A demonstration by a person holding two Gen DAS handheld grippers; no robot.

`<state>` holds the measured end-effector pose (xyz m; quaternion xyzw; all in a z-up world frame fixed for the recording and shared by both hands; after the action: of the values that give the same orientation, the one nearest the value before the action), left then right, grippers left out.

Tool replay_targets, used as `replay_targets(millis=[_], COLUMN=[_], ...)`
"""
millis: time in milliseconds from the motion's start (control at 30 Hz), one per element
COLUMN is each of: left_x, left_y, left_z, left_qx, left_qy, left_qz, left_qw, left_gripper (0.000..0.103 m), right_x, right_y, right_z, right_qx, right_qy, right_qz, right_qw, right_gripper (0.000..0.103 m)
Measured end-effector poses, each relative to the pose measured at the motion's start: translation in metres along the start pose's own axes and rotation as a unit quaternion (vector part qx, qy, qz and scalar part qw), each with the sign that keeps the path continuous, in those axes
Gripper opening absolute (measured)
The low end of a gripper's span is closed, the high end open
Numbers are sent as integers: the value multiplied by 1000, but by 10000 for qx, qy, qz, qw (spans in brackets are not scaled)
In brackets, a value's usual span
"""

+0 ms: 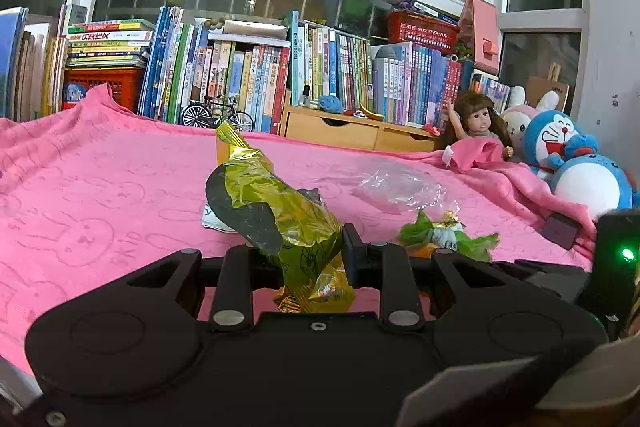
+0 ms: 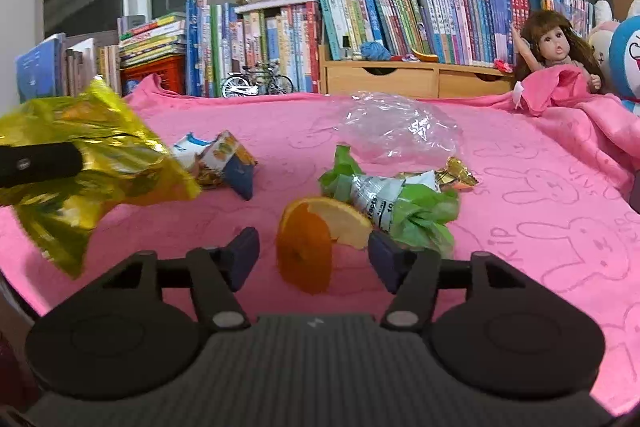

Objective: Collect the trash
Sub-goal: 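Lift the gold foil bag with the left tool while the right tool grasps the orange slice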

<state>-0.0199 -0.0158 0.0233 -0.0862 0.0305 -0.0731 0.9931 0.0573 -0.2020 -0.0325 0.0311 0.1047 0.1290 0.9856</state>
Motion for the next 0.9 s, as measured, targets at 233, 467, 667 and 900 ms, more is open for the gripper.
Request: replay_targets(millis=[233, 467, 667, 900], left_x=[-7, -20, -31, -40], left_y=[5, 10, 10, 9], left_z=[-1, -4, -7, -8], left_qx=[48, 11, -76, -94], left_qy=[-19, 29, 107, 144], left_qz=[65, 81, 49, 32], left_qw=[10000, 10000, 9999, 9998], left_gripper=[25, 25, 25, 25], right_x=[-3, -20, -32, -42], right_y=[12, 26, 35, 41], right_z=[-4, 1, 2, 3], right_qx=[-52, -138, -265, -305], right_qy=[18, -93, -131, -172], right_qz=[123, 361, 521, 665], right_qw=[9999, 9992, 9982, 9972], right_gripper=[25, 15, 12, 12])
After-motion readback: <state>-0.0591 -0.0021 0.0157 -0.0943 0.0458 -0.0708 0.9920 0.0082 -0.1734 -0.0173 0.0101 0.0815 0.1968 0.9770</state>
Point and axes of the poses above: each gripper's, at about its wrist camera, not at the fingertips, and x roughly the way its jaws point, y to its left, z to its top, the point moved 7 cm from there along x, roughly the way its jaws point, and after that the axes turned 15 degrees about -y, right-handed, at the moved point
